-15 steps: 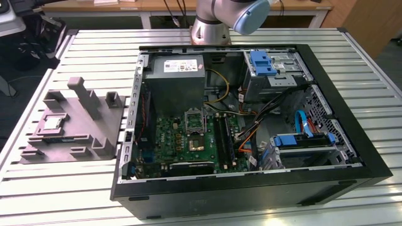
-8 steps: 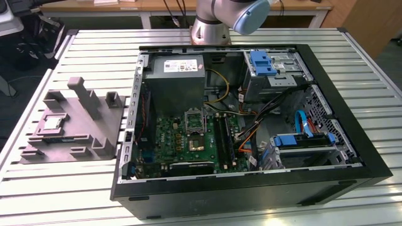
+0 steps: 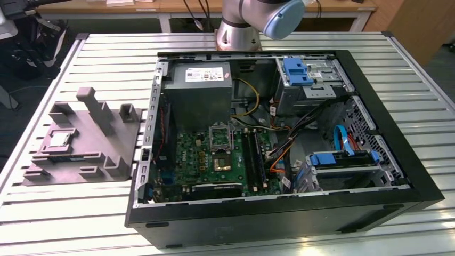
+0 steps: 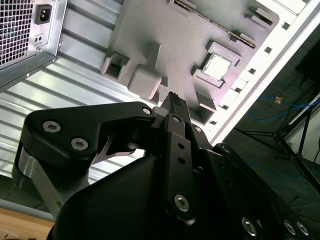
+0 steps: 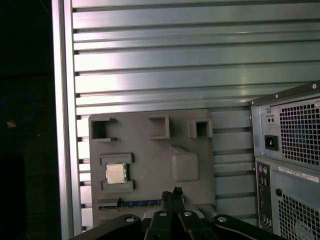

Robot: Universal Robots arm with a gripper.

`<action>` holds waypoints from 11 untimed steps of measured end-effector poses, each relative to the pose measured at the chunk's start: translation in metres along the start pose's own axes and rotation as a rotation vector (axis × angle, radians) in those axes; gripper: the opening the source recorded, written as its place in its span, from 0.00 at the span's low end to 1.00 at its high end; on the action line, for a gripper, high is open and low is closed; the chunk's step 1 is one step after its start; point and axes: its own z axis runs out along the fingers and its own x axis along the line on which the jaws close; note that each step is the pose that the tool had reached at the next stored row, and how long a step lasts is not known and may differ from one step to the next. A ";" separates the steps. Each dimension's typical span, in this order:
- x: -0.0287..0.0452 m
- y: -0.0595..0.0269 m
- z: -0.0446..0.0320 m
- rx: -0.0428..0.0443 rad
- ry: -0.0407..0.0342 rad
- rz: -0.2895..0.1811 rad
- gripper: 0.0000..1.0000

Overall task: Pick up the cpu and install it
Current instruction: 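Reach for the cpu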

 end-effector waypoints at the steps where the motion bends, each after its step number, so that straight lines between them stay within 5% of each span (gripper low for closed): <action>1: 0.0000 0.0000 0.0000 0.0000 0.0000 0.000 0.11; 11: 0.0036 -0.0002 -0.0001 0.0000 0.0000 0.000 0.11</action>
